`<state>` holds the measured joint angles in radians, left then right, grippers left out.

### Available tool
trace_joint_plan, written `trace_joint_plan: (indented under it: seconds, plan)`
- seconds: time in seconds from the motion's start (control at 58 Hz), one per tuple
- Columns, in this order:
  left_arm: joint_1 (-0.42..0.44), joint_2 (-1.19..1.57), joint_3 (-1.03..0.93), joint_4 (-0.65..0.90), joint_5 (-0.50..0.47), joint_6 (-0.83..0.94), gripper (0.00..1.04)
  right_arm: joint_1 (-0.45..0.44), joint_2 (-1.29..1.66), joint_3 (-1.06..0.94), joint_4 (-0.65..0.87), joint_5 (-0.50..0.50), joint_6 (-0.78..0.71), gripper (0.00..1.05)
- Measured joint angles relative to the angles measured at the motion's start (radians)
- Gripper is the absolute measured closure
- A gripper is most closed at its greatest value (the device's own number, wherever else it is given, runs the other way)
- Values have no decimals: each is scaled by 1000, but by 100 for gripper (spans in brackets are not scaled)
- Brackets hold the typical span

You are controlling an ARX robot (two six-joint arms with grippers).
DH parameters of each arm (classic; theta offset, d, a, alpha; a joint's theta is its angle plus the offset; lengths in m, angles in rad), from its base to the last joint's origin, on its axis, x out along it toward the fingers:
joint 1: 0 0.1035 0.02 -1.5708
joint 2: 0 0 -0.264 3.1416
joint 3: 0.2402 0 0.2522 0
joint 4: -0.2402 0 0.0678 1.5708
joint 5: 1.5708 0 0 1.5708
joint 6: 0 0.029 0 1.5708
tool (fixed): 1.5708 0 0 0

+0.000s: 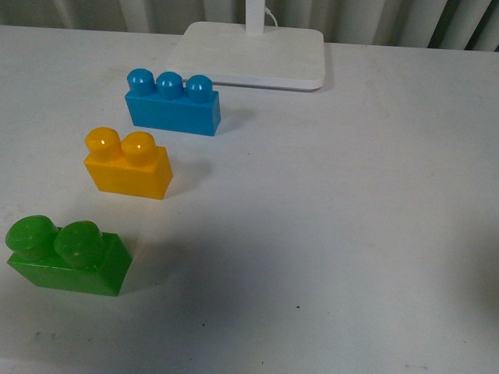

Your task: Insert yellow block into base center

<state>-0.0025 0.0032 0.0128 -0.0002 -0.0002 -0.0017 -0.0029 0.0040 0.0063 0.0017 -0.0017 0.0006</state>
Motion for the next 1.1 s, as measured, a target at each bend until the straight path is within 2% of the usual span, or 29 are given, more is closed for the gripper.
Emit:
trace_joint_plan:
  seconds: [0.845, 0.931, 0.983, 1.103]
  plan:
    - [0, 0, 0, 0, 0, 0, 6, 0, 0, 0, 0, 1, 0, 9]
    - [0, 0, 0, 0, 0, 0, 6, 16, 77, 45, -101, 128, 17, 9]
    - [0, 0, 0, 0, 0, 0, 6, -27, 158, 76, -106, 105, 20, 9]
    - [0, 0, 0, 0, 0, 0, 6, -199, 388, 180, -57, -67, -19, 9]
